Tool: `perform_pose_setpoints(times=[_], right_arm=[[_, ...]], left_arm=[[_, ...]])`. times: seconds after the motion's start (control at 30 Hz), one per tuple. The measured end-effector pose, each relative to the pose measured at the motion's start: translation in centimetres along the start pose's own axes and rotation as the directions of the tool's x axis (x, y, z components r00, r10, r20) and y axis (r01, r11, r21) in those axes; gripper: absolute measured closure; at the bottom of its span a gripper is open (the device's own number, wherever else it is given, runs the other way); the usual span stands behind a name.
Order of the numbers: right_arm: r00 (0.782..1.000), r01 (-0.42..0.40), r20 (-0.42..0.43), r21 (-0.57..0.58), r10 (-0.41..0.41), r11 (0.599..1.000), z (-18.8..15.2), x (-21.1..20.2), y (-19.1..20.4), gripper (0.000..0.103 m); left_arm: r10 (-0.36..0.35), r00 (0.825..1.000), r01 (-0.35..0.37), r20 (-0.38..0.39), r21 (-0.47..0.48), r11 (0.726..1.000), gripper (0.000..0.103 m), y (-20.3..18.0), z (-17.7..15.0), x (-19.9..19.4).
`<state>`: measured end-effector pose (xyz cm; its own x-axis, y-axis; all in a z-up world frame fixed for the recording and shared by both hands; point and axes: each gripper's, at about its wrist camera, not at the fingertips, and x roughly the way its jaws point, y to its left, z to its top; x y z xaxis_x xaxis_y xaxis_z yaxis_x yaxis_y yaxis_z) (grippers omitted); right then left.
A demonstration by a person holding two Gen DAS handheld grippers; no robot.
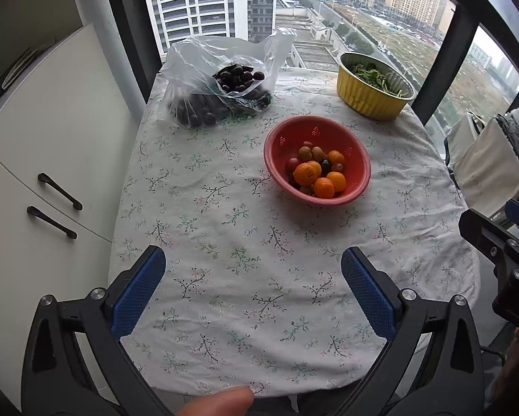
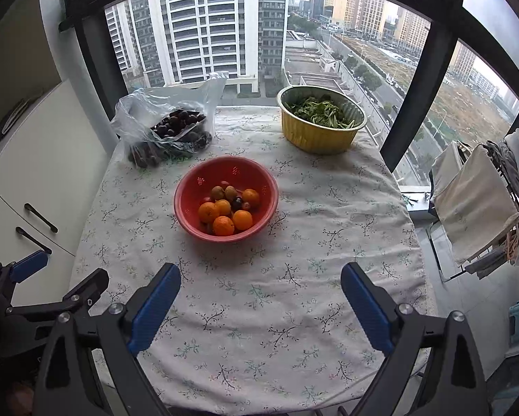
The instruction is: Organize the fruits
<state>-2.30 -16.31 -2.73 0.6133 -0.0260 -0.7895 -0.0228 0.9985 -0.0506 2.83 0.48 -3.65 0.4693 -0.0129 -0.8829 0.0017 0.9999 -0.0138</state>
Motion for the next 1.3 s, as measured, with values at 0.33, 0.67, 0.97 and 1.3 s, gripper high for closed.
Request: perform_pose_setpoints(times=[0.33,0.67,0.97,1.3], right_arm=[[1.0,-0.003,-0.03,-0.01,0.003,1.0,-0.3,0.8,-0.1,0.007],[0.999,-0.003,-0.048,-0.011,0.003,1.0,-0.1,1.3,-0.3,0.007],[0.998,-0.004,-0.058,-0.012,0.003,1.0,-0.1,1.5,-0.2,0.007],[0.998,-0.003,-0.059,-0.009,0.002,1.0,-0.1,1.5,-0.1,0.007]], left_arm=[[0.009,1.0,-0.009,-0.029,-0.004,1.0,0.0,-0.4,-0.2,1.0],[0.014,0.999,-0.015,-0.047,-0.004,1.0,0.0,-0.7,0.1,1.9],[0.014,0.998,-0.015,-0.056,-0.009,1.0,0.0,-0.9,0.1,2.2],[0.014,0.998,-0.015,-0.058,-0.012,1.0,0.0,-1.0,0.1,2.3]])
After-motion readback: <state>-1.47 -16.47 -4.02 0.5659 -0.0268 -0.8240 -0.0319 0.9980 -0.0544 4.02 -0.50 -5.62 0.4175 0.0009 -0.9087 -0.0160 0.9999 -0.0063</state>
